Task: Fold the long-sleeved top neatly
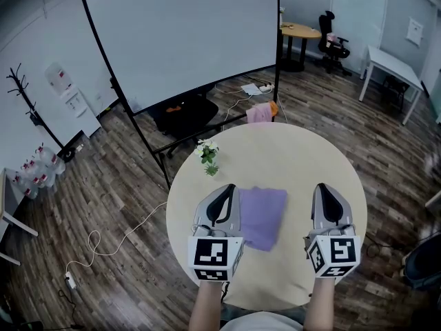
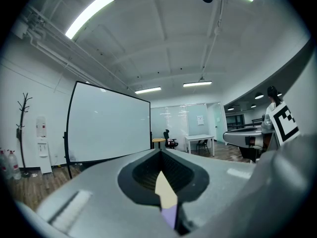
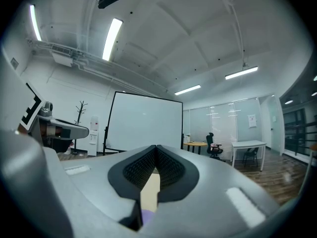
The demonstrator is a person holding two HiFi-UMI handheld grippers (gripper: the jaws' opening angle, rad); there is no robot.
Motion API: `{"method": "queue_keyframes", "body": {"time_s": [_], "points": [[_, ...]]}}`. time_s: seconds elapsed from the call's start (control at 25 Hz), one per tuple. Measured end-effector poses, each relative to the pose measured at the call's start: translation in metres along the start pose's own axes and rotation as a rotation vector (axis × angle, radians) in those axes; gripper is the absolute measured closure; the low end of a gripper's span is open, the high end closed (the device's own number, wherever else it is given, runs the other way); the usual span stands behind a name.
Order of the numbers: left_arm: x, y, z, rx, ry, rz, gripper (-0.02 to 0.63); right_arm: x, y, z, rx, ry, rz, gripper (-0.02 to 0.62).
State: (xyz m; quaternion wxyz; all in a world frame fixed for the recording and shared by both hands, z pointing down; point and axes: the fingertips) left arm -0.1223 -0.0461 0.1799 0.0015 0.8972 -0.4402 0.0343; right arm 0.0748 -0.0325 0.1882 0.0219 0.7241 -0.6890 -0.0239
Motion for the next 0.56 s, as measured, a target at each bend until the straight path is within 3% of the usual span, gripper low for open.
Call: {"method": "queue_keyframes", "body": {"time_s": [0.56], "points": [[0.0044, 0.0058, -0.0008, 0.008, 0.007, -0.003, 0.603, 0.0050, -0.0043, -0.0045, 0.014, 0.018, -0.008, 0.571]]}}
Point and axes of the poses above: the fingertips, and each gripper's own axes: x forward along the fingers, y to its left, z out of its top, and after that the axes turned 14 degrees about -z, right-handed
